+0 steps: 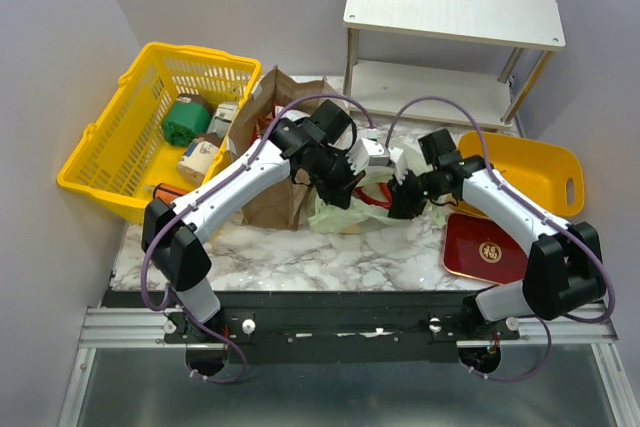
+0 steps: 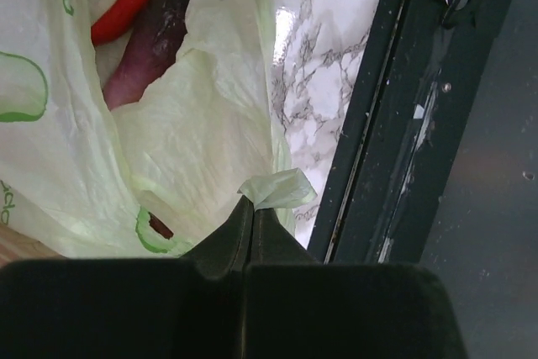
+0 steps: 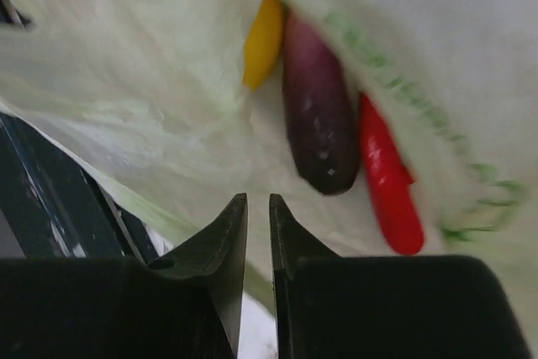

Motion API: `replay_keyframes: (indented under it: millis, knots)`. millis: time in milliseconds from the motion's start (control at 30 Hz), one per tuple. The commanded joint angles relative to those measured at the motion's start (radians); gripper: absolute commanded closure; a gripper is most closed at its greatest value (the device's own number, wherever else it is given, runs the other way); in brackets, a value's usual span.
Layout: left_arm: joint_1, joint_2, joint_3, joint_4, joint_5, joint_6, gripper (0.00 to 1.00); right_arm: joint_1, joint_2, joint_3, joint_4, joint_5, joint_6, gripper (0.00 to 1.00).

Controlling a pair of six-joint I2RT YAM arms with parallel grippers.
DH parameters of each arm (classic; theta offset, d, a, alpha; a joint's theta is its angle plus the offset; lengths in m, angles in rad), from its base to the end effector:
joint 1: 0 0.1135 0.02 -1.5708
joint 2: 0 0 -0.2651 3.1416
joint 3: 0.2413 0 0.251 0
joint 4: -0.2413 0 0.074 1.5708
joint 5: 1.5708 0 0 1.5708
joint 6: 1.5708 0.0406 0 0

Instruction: Untie the knot of the grocery bags and take out the mixed food

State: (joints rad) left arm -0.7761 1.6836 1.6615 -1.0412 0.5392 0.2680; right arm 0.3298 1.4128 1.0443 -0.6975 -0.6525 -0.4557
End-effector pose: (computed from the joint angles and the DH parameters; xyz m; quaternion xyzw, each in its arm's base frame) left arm 0.2336 -0.2585 0.3364 0.5232 0.7754 -0.3104 0.1694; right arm 0.2557 0.1136 0.2505 -0.4250 0.8168 0.2948 0.2556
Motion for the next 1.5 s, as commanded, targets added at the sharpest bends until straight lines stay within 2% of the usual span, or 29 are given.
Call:
replay_keyframes:
  millis: [0,200,400,700,800,900,967,1100,1200,1467]
  knots:
    - [0.005,-0.068,-0.023,-0.039,0.035,0.088,1.00,0.047,-0.047,-0.130,-0.017,0.128,-0.107,0.75]
    - [0.005,-0.107,-0.167,-0.008,0.019,0.106,1.00,0.068,-0.071,-0.185,-0.076,0.172,-0.153,0.74]
    - [0.005,-0.125,-0.272,-0.028,0.007,0.139,1.00,0.068,-0.038,-0.049,-0.054,0.143,-0.109,0.75]
    - [0.006,-0.108,-0.204,0.026,-0.019,0.106,1.00,0.069,0.127,0.082,-0.029,0.074,-0.046,0.75]
    - [0.008,-0.093,-0.165,0.035,-0.041,0.100,1.00,0.069,0.127,0.125,-0.068,0.054,-0.032,0.76]
    - [0.009,-0.082,-0.143,0.040,-0.057,0.111,1.00,0.071,0.101,0.100,-0.063,0.042,-0.017,0.77]
    - [0.011,-0.068,-0.123,0.035,-0.068,0.123,1.00,0.071,0.123,0.083,-0.042,0.065,0.014,0.78]
    - [0.011,-0.067,-0.111,0.023,-0.068,0.138,1.00,0.069,0.161,0.040,0.110,0.296,0.159,0.75]
    - [0.011,-0.065,-0.123,0.015,-0.071,0.154,1.00,0.069,0.210,0.057,0.168,0.381,0.184,0.68]
    - [0.011,-0.064,-0.157,0.001,-0.123,0.217,1.00,0.068,0.310,0.138,0.194,0.432,0.180,0.62]
